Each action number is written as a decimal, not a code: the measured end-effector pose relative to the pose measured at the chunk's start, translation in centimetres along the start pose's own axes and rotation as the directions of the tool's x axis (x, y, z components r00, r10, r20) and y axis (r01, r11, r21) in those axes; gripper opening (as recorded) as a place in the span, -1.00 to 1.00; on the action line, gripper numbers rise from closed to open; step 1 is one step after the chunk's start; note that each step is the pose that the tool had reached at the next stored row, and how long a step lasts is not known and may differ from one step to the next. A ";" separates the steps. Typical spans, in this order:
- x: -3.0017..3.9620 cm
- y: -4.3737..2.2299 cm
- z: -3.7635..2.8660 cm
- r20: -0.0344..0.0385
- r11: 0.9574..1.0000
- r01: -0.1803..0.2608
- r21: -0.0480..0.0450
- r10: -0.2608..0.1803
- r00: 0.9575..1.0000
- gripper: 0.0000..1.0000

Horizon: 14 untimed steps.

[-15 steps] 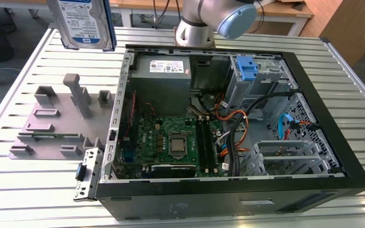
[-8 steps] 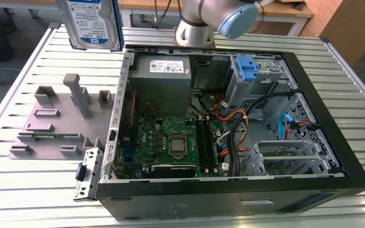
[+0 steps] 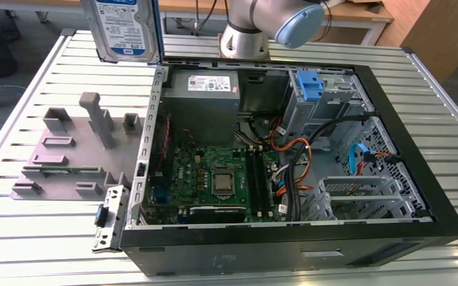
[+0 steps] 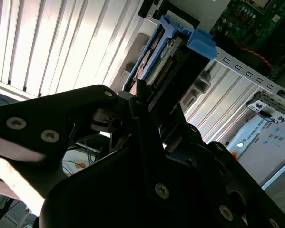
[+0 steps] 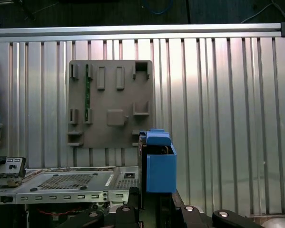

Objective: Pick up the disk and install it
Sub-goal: 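Pick up the disk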

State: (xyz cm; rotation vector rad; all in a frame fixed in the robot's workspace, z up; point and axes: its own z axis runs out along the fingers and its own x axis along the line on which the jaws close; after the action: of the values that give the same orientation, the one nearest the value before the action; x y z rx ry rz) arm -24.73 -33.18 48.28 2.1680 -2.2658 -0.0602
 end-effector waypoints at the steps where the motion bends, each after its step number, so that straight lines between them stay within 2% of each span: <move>1: -0.01 -0.18 -0.01 0.000 1.000 0.000 0.000 0.000 1.000 -0.30; 14: -0.12 -2.61 -0.08 0.000 1.000 0.000 0.000 0.000 1.000 -0.30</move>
State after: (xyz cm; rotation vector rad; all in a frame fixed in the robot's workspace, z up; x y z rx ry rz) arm -22.11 -33.18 48.28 2.1679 -2.2659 -0.0602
